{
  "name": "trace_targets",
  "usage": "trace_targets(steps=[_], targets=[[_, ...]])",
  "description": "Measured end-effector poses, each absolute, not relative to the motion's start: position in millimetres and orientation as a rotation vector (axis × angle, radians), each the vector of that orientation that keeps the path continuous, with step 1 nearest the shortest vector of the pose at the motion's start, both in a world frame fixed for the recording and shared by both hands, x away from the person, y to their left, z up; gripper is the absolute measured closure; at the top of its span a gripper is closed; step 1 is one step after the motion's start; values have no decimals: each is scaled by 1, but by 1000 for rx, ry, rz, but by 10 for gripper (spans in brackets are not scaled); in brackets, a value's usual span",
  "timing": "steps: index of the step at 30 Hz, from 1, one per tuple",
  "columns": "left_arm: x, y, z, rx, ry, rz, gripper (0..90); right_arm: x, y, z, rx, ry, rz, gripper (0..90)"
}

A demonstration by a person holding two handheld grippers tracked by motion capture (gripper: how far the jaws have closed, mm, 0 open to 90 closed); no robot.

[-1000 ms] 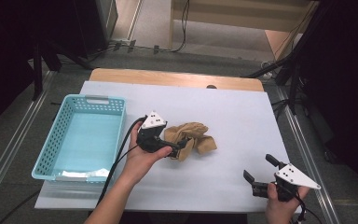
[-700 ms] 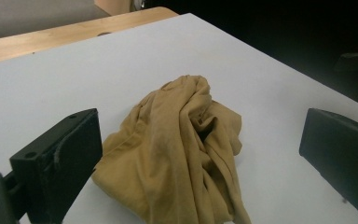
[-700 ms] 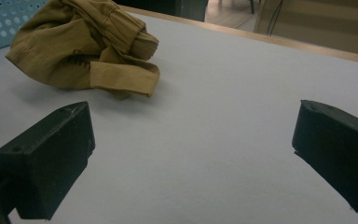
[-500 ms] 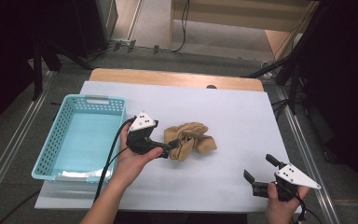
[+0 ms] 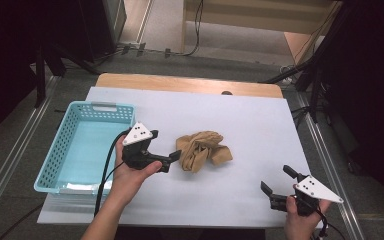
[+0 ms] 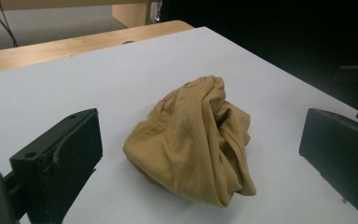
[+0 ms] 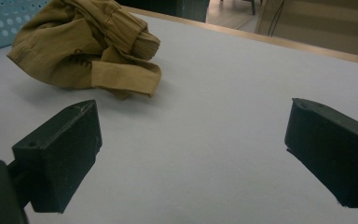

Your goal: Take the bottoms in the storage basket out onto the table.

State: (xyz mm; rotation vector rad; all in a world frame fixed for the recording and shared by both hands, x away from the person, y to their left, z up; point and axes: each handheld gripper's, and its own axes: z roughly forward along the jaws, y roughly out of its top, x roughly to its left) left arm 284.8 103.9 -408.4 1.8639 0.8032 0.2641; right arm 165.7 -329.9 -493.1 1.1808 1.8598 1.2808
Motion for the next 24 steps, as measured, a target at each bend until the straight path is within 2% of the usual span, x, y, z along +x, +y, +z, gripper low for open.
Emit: trace_targets(steps=[24], targets=[[261,158,-403,1811,870,328,0,167,-324,-492,1163,1885,1296,0]])
